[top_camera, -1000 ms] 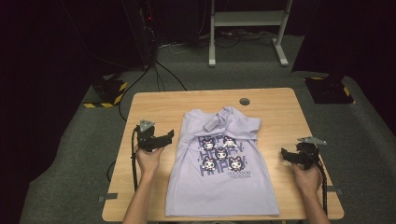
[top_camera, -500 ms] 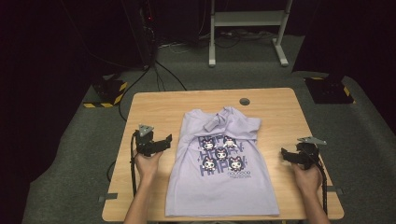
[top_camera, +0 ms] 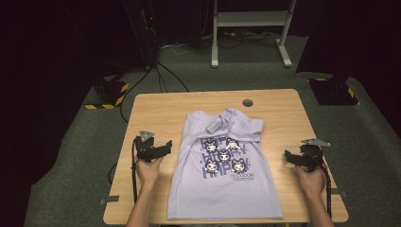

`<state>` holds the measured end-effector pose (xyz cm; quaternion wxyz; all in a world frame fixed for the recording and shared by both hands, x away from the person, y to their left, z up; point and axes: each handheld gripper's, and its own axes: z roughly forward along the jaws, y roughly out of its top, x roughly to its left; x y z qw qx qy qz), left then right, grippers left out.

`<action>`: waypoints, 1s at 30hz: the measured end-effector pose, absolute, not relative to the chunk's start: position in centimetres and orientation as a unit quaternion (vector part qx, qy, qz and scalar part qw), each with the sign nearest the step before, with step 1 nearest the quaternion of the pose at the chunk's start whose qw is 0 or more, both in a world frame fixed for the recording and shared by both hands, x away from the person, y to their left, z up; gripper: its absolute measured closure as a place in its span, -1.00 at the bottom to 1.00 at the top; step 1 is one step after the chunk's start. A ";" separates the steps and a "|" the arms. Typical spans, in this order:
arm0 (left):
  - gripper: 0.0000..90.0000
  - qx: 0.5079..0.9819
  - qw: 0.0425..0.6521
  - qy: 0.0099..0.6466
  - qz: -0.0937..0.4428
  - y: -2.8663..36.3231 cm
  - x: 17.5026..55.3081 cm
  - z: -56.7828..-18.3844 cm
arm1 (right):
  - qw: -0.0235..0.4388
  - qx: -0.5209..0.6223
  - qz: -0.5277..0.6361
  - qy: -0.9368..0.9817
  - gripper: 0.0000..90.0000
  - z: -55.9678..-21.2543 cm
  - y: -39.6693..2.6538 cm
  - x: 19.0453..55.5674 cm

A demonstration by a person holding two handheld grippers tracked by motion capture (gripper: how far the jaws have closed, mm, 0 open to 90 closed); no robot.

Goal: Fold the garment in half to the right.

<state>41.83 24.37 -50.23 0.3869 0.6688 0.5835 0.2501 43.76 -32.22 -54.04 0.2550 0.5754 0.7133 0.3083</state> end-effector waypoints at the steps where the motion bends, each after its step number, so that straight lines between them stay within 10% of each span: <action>1: -0.77 0.669 0.385 0.585 0.248 24.4 41.8 -50.4 | 0.255 0.576 0.308 0.713 -0.71 -54.0 -32.2 43.8; 30: -0.77 0.680 0.345 0.602 0.236 24.3 42.3 -53.1 | 0.255 0.576 0.308 0.713 -0.72 -54.0 -32.2 43.8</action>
